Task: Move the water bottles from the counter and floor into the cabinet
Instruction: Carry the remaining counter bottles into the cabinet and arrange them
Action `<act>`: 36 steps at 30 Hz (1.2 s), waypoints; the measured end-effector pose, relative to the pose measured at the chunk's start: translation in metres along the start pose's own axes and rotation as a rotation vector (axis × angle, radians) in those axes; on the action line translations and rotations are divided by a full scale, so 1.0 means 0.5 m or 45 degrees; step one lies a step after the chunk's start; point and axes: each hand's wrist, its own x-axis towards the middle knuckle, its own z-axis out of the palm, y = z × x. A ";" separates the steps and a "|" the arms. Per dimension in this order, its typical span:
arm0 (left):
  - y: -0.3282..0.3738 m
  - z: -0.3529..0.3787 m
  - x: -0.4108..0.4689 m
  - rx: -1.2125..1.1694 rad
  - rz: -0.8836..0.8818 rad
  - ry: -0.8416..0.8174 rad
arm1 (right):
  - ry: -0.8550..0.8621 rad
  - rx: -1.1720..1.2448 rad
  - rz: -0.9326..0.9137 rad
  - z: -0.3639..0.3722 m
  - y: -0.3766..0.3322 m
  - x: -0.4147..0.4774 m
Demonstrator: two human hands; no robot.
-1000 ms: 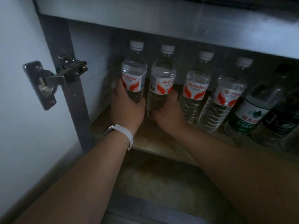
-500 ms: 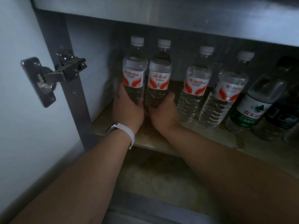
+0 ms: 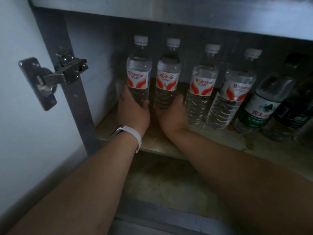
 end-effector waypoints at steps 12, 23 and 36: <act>0.015 -0.007 -0.028 -0.089 -0.020 0.025 | -0.265 0.153 -0.263 -0.059 0.011 -0.010; 0.072 -0.037 -0.223 0.300 0.458 -0.290 | -0.458 -0.898 -0.777 -0.287 0.059 -0.112; 0.220 -0.131 -0.385 0.863 0.947 -0.851 | -0.772 -0.834 -0.546 -0.521 0.098 -0.222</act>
